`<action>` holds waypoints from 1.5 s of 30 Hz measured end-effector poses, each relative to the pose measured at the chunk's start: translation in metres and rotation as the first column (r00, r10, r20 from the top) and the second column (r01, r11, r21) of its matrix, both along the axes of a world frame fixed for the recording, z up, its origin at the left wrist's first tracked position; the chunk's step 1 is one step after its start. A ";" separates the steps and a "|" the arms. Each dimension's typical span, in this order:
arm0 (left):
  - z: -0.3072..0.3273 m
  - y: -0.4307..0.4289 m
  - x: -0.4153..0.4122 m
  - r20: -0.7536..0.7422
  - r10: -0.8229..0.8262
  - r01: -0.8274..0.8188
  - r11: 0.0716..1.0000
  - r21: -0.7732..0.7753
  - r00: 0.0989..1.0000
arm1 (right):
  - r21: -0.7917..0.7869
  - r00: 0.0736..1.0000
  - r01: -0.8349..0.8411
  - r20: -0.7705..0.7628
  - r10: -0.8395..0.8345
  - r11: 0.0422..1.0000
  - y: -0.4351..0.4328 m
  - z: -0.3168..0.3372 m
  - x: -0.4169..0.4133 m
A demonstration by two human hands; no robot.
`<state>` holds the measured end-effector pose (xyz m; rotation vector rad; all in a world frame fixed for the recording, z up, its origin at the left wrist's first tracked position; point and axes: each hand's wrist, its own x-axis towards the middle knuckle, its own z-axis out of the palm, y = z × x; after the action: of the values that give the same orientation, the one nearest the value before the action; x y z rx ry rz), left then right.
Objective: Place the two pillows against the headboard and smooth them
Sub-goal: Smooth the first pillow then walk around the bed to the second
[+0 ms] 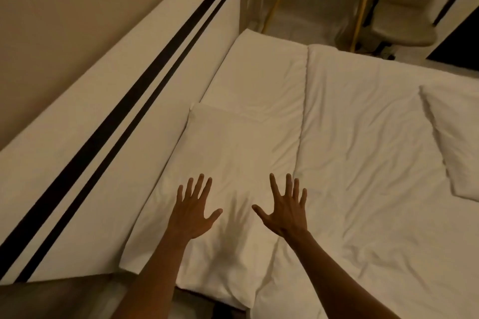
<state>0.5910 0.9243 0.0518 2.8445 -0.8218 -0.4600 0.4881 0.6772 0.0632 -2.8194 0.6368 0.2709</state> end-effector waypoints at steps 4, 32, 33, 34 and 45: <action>0.061 -0.036 -0.044 0.063 -0.032 0.033 0.999 -0.023 0.998 | -0.053 1.000 0.027 0.016 -0.026 0.998 -0.048 0.053 -0.062; 0.234 -0.630 -0.494 0.222 -0.575 0.607 0.786 -0.117 0.787 | -0.223 0.741 0.672 0.218 -0.635 0.707 -0.501 0.214 -0.672; 0.232 -0.653 -0.509 0.219 -0.589 0.621 0.774 -0.121 0.778 | -0.223 0.730 0.683 0.205 -0.652 0.695 -0.516 0.214 -0.687; 0.230 -0.674 -0.523 0.212 -0.602 0.633 0.763 -0.132 0.770 | -0.225 0.721 0.693 0.191 -0.666 0.685 -0.531 0.213 -0.701; 0.227 -0.891 -0.695 0.289 -0.739 0.791 0.594 -0.147 0.608 | -0.185 0.573 0.819 0.200 -0.795 0.544 -0.686 0.206 -0.869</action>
<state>-0.1038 0.0331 0.2791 2.1569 -2.0105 -0.1108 -0.3806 -0.0089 0.2688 -2.3573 1.9729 -0.1426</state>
